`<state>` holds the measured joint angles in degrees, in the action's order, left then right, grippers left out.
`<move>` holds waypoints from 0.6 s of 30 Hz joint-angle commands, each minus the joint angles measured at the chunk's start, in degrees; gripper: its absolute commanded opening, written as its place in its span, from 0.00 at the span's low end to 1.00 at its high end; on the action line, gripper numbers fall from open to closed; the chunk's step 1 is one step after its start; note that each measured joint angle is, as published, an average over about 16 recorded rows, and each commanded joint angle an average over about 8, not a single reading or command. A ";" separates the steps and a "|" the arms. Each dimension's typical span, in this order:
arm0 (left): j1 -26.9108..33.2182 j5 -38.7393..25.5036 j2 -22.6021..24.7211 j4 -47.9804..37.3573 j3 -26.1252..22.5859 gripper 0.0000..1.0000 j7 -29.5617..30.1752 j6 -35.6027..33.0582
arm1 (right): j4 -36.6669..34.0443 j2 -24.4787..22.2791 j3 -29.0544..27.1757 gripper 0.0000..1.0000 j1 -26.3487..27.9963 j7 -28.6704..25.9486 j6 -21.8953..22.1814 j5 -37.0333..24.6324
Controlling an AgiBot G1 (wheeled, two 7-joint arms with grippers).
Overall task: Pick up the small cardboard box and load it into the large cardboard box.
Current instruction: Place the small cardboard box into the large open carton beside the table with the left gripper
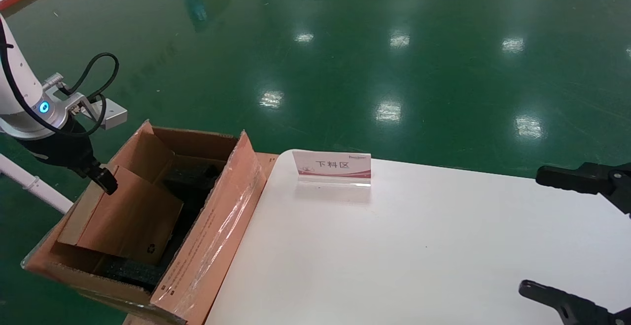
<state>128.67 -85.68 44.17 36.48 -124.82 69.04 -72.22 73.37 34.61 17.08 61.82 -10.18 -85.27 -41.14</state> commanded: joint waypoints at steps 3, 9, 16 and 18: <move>0.03 -0.02 -0.02 0.04 0.01 1.00 -0.02 0.03 | 0.00 0.00 0.00 1.00 0.00 0.00 0.00 0.00; 0.04 0.04 -0.04 0.07 0.04 1.00 -0.03 0.05 | 0.00 0.00 0.00 1.00 0.00 0.00 0.00 0.00; 0.77 -0.02 0.01 0.80 0.29 1.00 -0.56 0.48 | -0.01 0.01 0.00 1.00 0.01 0.00 0.00 0.00; 1.73 0.11 -0.25 1.94 0.71 1.00 -1.12 0.99 | -0.02 0.00 0.01 1.00 0.01 0.01 0.00 0.00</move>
<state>131.19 -85.44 43.40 39.74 -123.73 67.84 -70.71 73.35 34.61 17.09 61.84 -10.17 -85.28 -41.13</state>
